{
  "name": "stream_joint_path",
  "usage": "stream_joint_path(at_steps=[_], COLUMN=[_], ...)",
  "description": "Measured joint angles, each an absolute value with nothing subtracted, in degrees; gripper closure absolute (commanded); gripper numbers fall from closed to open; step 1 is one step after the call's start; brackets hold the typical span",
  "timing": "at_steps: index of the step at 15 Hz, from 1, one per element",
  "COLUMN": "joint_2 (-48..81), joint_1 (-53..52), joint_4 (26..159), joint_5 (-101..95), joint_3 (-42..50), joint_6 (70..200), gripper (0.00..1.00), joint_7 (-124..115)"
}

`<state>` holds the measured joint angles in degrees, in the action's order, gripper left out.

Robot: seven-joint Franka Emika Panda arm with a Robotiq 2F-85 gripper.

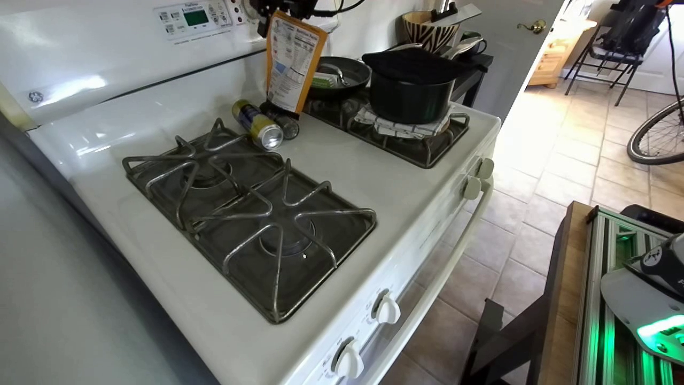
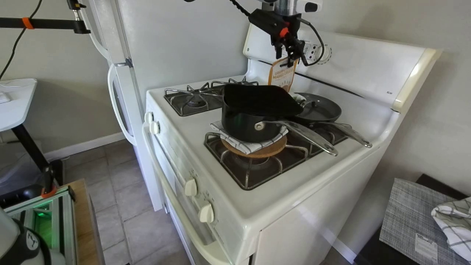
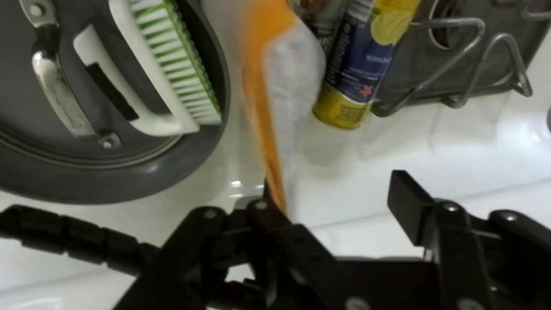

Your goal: Move the yellow packet to the right

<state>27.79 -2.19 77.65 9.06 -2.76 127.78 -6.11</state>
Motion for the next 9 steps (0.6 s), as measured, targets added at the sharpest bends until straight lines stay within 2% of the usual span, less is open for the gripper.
stream_joint_path(at_steps=[9], joint_2=[14.9], joint_1=[-3.6], joint_4=[75.4], joint_5=[9.3], joint_3=[-5.4], joint_6=[121.4], gripper=[0.0], joint_7=[5.3])
